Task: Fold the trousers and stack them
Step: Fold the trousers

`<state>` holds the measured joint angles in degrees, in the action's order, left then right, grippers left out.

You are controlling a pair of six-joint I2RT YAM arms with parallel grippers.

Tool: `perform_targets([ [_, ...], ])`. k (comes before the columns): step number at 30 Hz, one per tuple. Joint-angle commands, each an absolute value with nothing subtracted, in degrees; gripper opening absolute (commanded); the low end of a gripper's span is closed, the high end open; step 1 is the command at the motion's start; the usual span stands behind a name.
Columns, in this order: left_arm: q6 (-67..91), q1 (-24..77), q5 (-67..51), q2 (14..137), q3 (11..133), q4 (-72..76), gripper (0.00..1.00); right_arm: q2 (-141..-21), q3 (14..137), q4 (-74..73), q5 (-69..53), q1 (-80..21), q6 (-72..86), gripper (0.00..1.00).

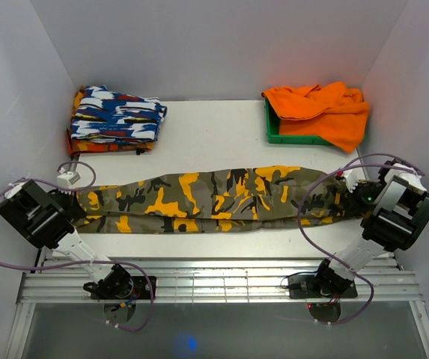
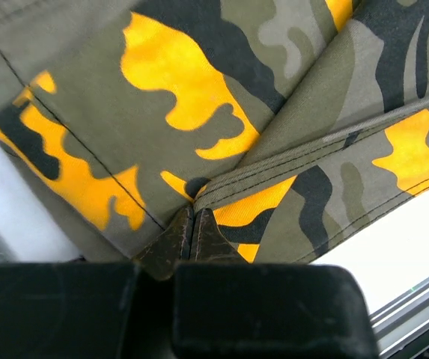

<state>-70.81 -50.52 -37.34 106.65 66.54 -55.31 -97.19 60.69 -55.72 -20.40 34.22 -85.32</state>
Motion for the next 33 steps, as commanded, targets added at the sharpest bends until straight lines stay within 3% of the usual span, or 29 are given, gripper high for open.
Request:
perform_targets([
  [1,-70.58,-50.8,-34.98,107.23,73.37,-47.8,0.0,-97.12,68.19,-53.25,-19.68,34.19,-83.32,0.08],
  [6,-69.61,-51.06,-41.3,106.96,86.82,-57.45,0.0,-97.56,80.92,-61.07,-22.67,34.28,-83.14,0.08],
  [12,-81.1,-54.22,-46.4,105.47,94.57,-72.56,0.0,-94.93,81.84,-64.86,-21.71,36.21,-89.72,0.08],
  [20,-97.99,-58.36,-36.93,105.02,81.4,-75.77,0.0,-93.51,66.72,-53.8,-16.35,37.18,-91.5,0.08],
  [25,-95.3,-57.75,-32.08,104.59,71.12,-62.34,0.01,-97.29,67.15,-50.98,-15.73,36.48,-86.59,0.08],
  [26,-94.14,-57.48,-32.17,104.59,70.58,-60.84,0.06,-97.47,67.15,-50.72,-15.56,36.21,-85.88,0.08],
  [27,-93.17,-57.22,-32.43,104.59,70.32,-59.34,0.2,-97.73,67.15,-50.63,-15.56,35.95,-85.26,0.09],
  [29,-92.55,-57.04,-33.22,104.41,70.05,-59.59,0.37,-97.47,67.06,-50.8,-15.91,35.25,-84.29,0.17],
  [30,-92.81,-57.13,-33.48,103.72,69.96,-60.37,0.49,-96.95,67.06,-51.06,-16.17,35.07,-84.2,0.29],
  [33,-95.35,-57.65,-34.88,102.05,71.1,-65.53,0.65,-95.63,67.5,-52.47,-17.05,34.89,-83.76,0.56],
])
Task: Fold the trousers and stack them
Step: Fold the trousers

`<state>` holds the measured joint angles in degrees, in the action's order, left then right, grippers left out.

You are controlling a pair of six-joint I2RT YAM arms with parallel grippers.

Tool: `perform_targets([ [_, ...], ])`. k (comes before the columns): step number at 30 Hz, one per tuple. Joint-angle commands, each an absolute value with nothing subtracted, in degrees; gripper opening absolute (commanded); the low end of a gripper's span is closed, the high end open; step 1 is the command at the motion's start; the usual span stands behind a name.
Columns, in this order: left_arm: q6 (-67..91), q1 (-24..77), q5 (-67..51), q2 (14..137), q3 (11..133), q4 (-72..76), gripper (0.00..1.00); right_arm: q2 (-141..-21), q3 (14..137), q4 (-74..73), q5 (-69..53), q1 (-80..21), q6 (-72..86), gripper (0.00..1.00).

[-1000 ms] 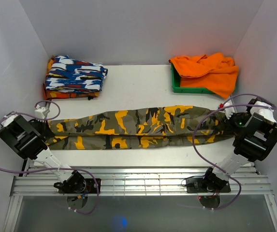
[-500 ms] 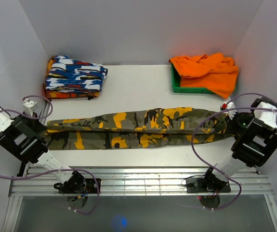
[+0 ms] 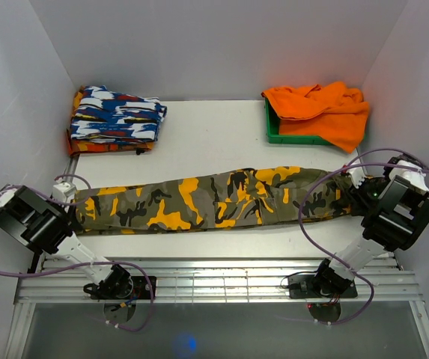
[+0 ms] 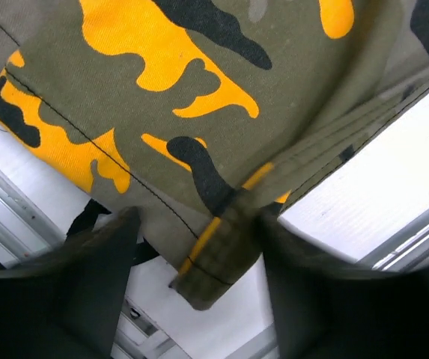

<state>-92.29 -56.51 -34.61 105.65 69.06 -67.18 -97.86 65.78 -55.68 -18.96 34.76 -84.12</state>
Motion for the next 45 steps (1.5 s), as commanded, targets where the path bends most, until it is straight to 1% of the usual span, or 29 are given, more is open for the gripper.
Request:
perform_targets([
  [1,-96.41,-57.92,-35.85,101.69,71.8,-67.74,0.81,-95.28,68.2,-53.6,-17.22,34.89,-83.76,0.6],
  [2,-98.16,-58.18,-36.99,101.17,73.81,-69.76,0.92,-95.01,68.64,-54.4,-17.57,34.89,-83.76,0.65],
  [3,-99.04,-58.36,-39.09,100.81,74.96,-74.31,0.93,-94.57,69.34,-55.36,-17.75,34.89,-83.59,0.75],
  [4,-99.66,-58.36,-40.16,100.11,76.1,-76.44,0.94,-94.31,71.09,-57.81,-18.1,34.89,-83.5,0.76],
  [6,-98.45,-58.27,-44.36,99.5,80.23,-80.48,0.95,-93.43,73.46,-60.89,-20.12,34.98,-83.06,0.77],
  [10,-96.15,-56.7,-49.47,94.24,81.83,-80.33,0.98,-93.34,80.75,-67.05,-25.74,34.98,-79.65,0.78],
  [11,-96.15,-55.91,-49.83,93.61,81.57,-80.33,0.98,-94.38,83.64,-67.93,-27.84,34.89,-78.15,0.78],
  [14,-89.58,-51.52,-52.29,92.64,80.69,-78.32,0.97,-98.59,88.22,-67.59,-28.48,34.37,-70.33,0.77],
  [15,-87.12,-48.72,-53.16,92.38,80.51,-76.57,0.97,-99.57,89.11,-66.89,-28.3,34.28,-68.22,0.74],
  [17,-79.48,-45.72,-55.97,90.89,78.85,-74.02,0.97,-102.11,90.61,-65.14,-27.17,34.19,-60.58,0.73],
  [18,-77.37,-42.14,-56.51,90.01,77.79,-71.22,0.97,-102.65,91.49,-63.04,-26.81,34.1,-58.29,0.73],
  [19,-72.82,-40.01,-56.51,88.96,74.56,-69.02,0.97,-103.09,91.58,-61.8,-26.28,33.93,-55.84,0.73],
  [21,-67.44,-32.66,-53.89,85.37,70.51,-61.23,0.97,-104.58,91.5,-59.51,-23.21,33.31,-49.94,0.73],
  [23,-61.82,-28.5,-50.91,83.42,65.16,-56.62,0.97,-105.29,90.88,-56.61,-20.93,32.96,-46.17,0.75],
  [24,-60.31,-25.43,-50.37,82.28,63.82,-53.47,0.97,-105.38,90.36,-55.38,-19.87,32.87,-44.75,0.78],
  [26,-56.71,-23.39,-49.66,82.0,61.19,-51.25,0.97,-105.99,88.6,-52.3,-17.24,32.7,-42.9,0.79],
  [27,-55.82,-21.9,-49.4,82.0,60.56,-50.02,0.97,-106.26,87.98,-51.69,-16.7,32.7,-41.67,0.89],
  [28,-54.94,-21.28,-49.13,82.26,59.86,-49.4,0.97,-106.52,86.5,-50.46,-16.18,32.61,-41.4,0.95],
  [29,-53.8,-19.96,-48.87,82.53,58.46,-48.35,0.97,-106.78,85.61,-49.93,-16.08,32.52,-41.22,0.98],
  [31,-53.35,-18.46,-47.82,82.53,56.79,-47.2,0.97,-107.22,82.9,-48.87,-16.0,32.17,-41.13,0.98],
  [34,-51.68,-16.0,-42.9,82.7,53.01,-42.46,0.97,-108.8,81.13,-47.99,-15.82,31.38,-41.66,0.97],
  [37,-53.17,-15.91,-38.17,85.6,51.51,-41.22,0.9,-109.6,79.81,-47.81,-17.57,31.2,-42.45,0.92],
  [38,-53.87,-16.0,-36.84,87.17,51.24,-41.05,0.85,-109.6,79.54,-47.81,-18.36,31.2,-42.71,0.9],
  [39,-55.53,-16.43,-35.96,87.8,50.54,-41.04,0.83,-109.51,79.45,-47.99,-18.89,31.2,-42.89,0.87],
  [41,-57.56,-17.05,-33.41,89.38,49.75,-40.78,0.8,-109.07,79.45,-48.25,-20.82,31.2,-43.42,0.79],
  [42,-58.44,-18.27,-32.62,89.91,49.49,-40.69,0.77,-108.81,79.71,-48.77,-21.61,31.2,-43.5,0.72],
  [43,-60.8,-19.06,-31.48,90.52,49.48,-40.69,0.76,-108.46,79.8,-49.04,-22.93,31.2,-43.68,0.66],
  [44,-62.13,-21.07,-30.86,91.92,49.74,-41.22,0.74,-108.2,79.98,-49.39,-23.72,31.2,-43.77,0.56],
  [45,-63.27,-22.22,-30.41,92.63,50.09,-41.31,0.73,-107.93,80.33,-50.26,-24.43,31.2,-43.94,0.51],
])
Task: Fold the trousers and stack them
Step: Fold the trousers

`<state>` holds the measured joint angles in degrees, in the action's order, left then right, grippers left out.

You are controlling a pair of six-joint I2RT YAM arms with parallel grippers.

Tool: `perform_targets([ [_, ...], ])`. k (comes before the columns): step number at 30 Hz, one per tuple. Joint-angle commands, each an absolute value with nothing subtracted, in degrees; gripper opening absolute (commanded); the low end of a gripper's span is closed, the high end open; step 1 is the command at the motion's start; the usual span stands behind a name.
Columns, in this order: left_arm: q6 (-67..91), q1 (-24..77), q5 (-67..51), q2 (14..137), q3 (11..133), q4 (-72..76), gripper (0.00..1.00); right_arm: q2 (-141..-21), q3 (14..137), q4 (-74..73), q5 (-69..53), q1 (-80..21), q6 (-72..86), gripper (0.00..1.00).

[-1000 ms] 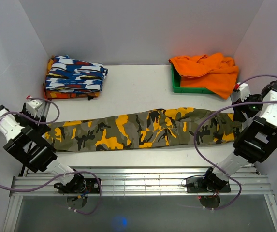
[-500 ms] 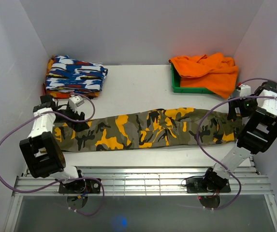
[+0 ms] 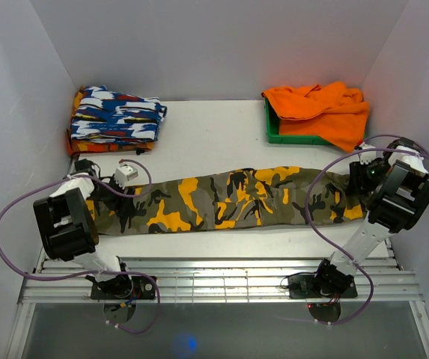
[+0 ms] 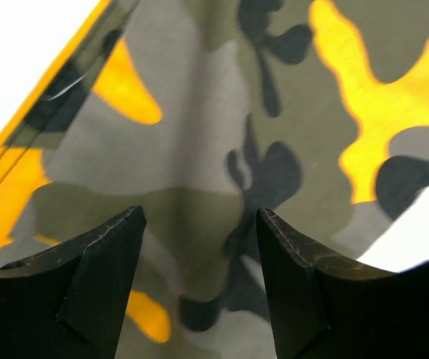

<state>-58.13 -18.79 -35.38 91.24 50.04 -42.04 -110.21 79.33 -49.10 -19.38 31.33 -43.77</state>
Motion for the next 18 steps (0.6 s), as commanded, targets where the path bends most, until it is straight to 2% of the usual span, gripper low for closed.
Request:
perform_targets([
  [1,-65.37,-23.45,-30.15,93.33,51.4,-41.57,0.72,-107.15,80.51,-50.53,-25.39,31.2,-44.12,0.47],
  [2,-66.43,-25.64,-30.23,94.12,52.29,-42.7,0.72,-106.79,80.68,-50.8,-25.75,31.2,-44.3,0.47],
  [3,-67.14,-26.45,-30.06,95.78,53.25,-43.24,0.72,-106.61,81.21,-51.15,-25.84,31.2,-44.21,0.51],
  [4,-68.45,-26.98,-29.88,96.5,54.04,-43.85,0.72,-106.0,81.56,-51.59,-25.49,31.2,-44.12,0.57],
  [5,-69.08,-27.5,-29.53,96.94,55.27,-44.64,0.72,-105.74,81.91,-51.59,-24.79,31.2,-43.77,0.78],
  [9,-71.28,-27.51,-29.79,97.29,55.72,-44.74,0.74,-104.33,82.79,-51.15,-20.13,31.55,-43.24,0.99],
  [11,-71.72,-27.51,-29.79,97.64,56.33,-44.82,0.75,-103.89,82.53,-51.15,-18.99,31.64,-43.07,0.9],
  [16,-71.37,-27.51,-33.56,97.65,58.35,-46.14,0.8,-107.12,81.04,-52.21,-23.19,31.64,-41.67,0.91],
  [18,-71.02,-27.34,-36.64,96.42,59.58,-48.51,0.85,-108.36,80.6,-52.38,-24.69,31.64,-41.22,0.93],
])
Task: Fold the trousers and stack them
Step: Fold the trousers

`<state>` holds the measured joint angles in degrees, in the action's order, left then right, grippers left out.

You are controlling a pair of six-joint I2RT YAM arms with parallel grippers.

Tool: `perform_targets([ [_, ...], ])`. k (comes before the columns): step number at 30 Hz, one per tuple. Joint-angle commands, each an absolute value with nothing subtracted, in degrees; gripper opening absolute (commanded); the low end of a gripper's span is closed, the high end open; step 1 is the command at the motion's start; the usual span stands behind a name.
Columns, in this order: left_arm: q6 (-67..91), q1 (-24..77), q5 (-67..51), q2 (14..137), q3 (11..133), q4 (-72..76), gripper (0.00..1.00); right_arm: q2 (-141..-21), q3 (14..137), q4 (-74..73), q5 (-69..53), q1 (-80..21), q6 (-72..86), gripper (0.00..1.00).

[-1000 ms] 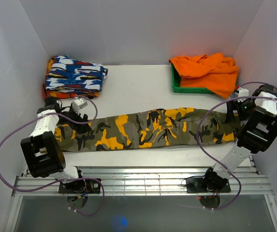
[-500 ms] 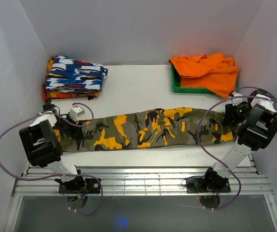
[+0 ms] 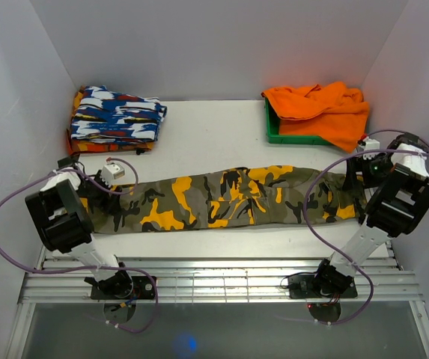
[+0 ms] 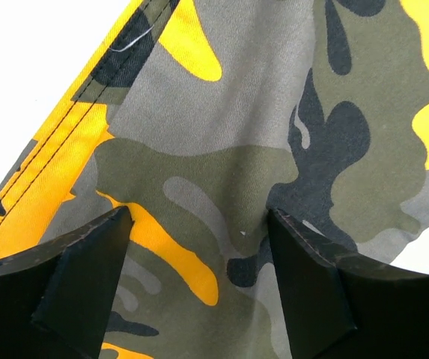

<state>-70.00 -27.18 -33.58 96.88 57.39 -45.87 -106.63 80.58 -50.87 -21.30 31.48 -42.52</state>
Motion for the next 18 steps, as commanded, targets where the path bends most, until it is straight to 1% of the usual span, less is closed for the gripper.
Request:
perform_targets([
  [1,-70.75,-27.16,-39.17,95.98,59.94,-49.12,0.87,-109.5,80.51,-51.86,-25.22,31.64,-40.18,0.93],
  [3,-70.23,-25.76,-41.04,94.14,60.29,-50.8,0.9,-110.21,80.07,-50.02,-25.4,31.64,-39.9,0.9],
  [6,-68.74,-23.21,-44.47,91.16,60.12,-51.77,0.91,-110.39,78.84,-47.64,-25.75,31.64,-39.64,0.9],
  [12,-62.67,-17.32,-48.86,88.68,59.06,-50.98,0.92,-112.15,77.87,-46.58,-27.51,31.64,-38.67,0.9],
  [18,-58.63,-13.01,-50.45,87.45,56.18,-48.87,0.93,-109.16,74.62,-44.12,-25.58,31.9,-38.32,0.9],
])
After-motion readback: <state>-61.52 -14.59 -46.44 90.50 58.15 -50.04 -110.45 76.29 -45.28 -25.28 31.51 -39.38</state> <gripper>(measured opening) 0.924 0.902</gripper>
